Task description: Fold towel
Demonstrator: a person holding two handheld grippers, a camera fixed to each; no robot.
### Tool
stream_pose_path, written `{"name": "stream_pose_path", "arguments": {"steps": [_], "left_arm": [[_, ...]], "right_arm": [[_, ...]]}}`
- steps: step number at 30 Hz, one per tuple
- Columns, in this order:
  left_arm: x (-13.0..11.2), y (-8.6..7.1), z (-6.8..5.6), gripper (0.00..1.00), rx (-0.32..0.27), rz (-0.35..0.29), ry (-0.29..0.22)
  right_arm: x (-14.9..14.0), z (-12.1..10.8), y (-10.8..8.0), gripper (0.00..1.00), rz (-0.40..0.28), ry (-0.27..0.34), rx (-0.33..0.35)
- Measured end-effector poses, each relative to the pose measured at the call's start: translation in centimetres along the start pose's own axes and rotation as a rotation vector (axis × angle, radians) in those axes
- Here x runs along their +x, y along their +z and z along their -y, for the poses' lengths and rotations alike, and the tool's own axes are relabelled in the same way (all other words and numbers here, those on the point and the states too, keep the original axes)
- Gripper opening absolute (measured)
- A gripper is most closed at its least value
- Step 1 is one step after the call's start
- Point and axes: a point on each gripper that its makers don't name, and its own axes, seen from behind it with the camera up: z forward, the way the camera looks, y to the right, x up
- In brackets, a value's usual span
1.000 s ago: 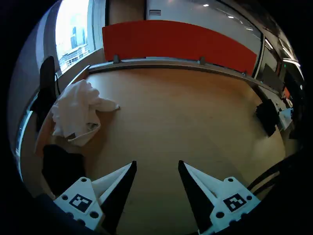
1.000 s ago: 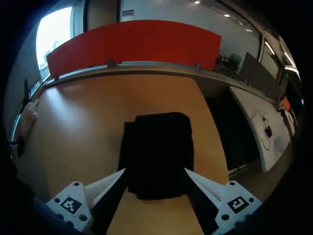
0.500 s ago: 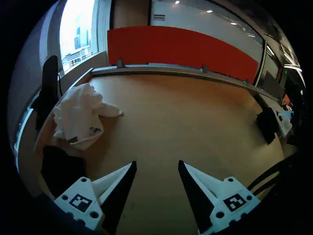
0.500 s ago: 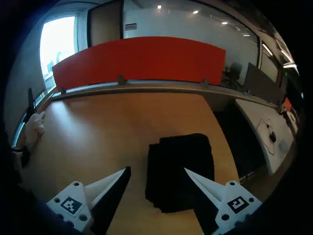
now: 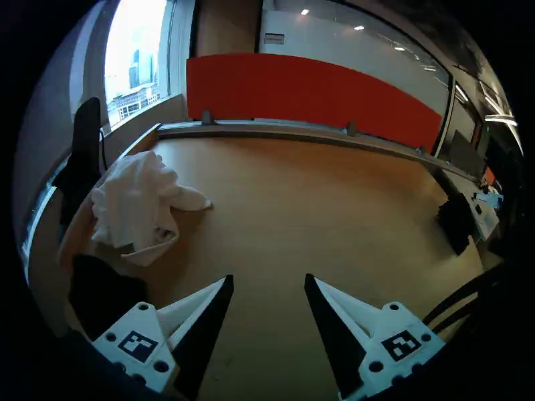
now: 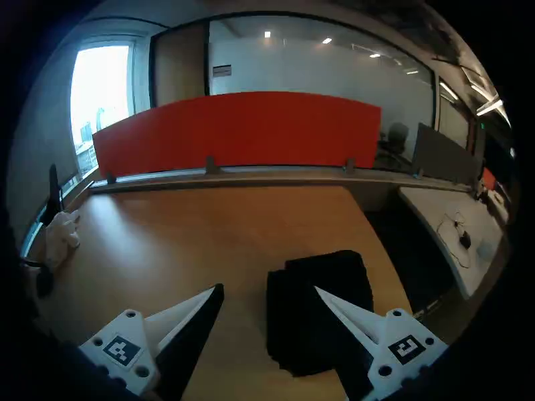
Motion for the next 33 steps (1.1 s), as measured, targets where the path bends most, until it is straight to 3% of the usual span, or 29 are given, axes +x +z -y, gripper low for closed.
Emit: {"name": "stream_pose_path", "arguments": {"steps": [5, 15, 24, 33], "left_arm": [[0.9, 0.1, 0.0, 0.78, -0.003, -0.026, -0.006], [2.7, 0.1, 0.5, 0.78, 0.004, -0.094, -0.022], [5.9, -0.2, 1.0, 0.78, 0.013, -0.203, -0.038], [9.8, -0.6, 2.9, 0.78, 0.071, -0.334, -0.013]], "right_arm": [[1.2, 1.1, -0.3, 0.94, -0.054, 0.0, 0.006], [5.4, 3.2, -2.0, 0.94, -0.227, -0.014, -0.018], [6.7, 5.4, -2.6, 0.94, -0.294, -0.066, -0.051], [8.7, 8.8, -2.7, 0.94, -0.353, -0.042, -0.019]]}}
